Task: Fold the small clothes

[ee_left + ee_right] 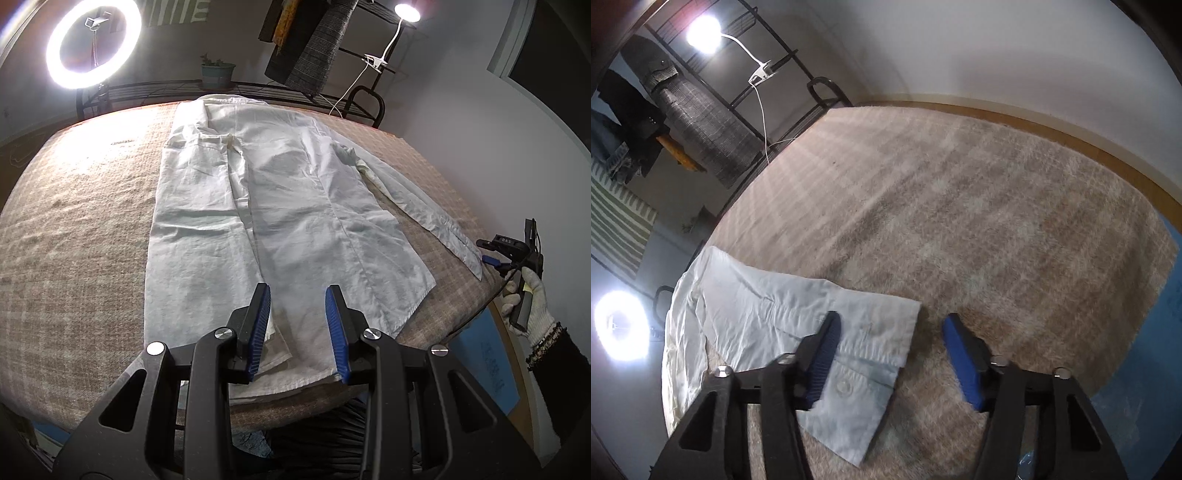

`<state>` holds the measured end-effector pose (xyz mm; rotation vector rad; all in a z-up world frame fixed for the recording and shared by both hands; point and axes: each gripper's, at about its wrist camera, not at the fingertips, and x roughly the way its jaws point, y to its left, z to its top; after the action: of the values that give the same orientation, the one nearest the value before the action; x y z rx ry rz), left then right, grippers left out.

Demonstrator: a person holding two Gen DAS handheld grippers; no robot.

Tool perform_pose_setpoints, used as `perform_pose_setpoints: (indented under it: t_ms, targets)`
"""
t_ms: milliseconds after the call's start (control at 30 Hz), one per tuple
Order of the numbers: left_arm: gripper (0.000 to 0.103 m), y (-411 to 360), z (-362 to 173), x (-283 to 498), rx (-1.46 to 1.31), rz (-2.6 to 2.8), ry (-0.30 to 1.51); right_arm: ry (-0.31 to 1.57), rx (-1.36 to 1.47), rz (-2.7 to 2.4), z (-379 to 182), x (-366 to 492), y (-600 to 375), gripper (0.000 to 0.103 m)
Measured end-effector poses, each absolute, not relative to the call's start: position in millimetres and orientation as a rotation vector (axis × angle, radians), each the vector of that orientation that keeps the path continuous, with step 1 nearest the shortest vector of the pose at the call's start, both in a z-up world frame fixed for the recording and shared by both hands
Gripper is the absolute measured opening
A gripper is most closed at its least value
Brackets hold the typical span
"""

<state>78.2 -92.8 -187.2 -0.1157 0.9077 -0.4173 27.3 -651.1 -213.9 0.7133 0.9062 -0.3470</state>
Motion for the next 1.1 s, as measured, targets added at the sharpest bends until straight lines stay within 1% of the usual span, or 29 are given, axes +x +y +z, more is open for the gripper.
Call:
perform_pose_setpoints:
  t_ms: [67,100,167,400,567,733,867,1000,1033,1067,1100]
  targets:
    - [0.031,-93.7,-188.9,78.8,-0.112,-0.417,0.911,0.92,0.692,-0.332,-214.8,32.7,-645.6,0.037]
    - [0.031,-93.7,-189.7,79.0,-0.112,-0.417,0.913,0.929,0.672,-0.334,-214.3,34.6,-642.4,0.032]
    - [0.031,-93.6,-191.1,79.7,-0.113,-0.419,0.915,0.932,0.657,-0.324,-212.5,37.2,-638.4,0.003]
    - [0.031,-93.1,-195.5,85.0,-0.097,-0.41,0.914,0.828,0.64,-0.241,-174.8,41.6,-605.8,0.0]
    - [0.031,-93.3,-196.4,87.0,-0.099,-0.42,0.911,0.782,0.564,-0.073,-137.0,51.9,-545.7,0.0]
    - [0.031,-91.9,-202.0,89.4,-0.117,-0.421,0.927,0.799,0.445,0.119,-117.4,59.1,-473.5,0.0]
    - [0.031,-89.2,-203.3,89.9,-0.14,-0.418,0.928,0.853,0.371,0.336,-122.3,61.1,-400.3,0.0]
    - [0.031,-86.5,-205.0,91.8,-0.168,-0.427,0.936,0.957,0.263,0.495,-148.4,54.4,-338.1,0.0]
    - [0.031,-87.4,-205.7,92.9,-0.174,-0.435,0.94,0.986,0.237,0.515,-156.2,52.9,-328.8,0.001]
    - [0.031,-89.2,-206.6,94.6,-0.179,-0.445,0.945,1.021,0.215,0.537,-164.4,51.5,-321.1,0.007]
    - [0.031,-92.0,-207.7,96.6,-0.184,-0.458,0.951,1.048,0.201,0.553,-168.8,48.2,-316.7,0.009]
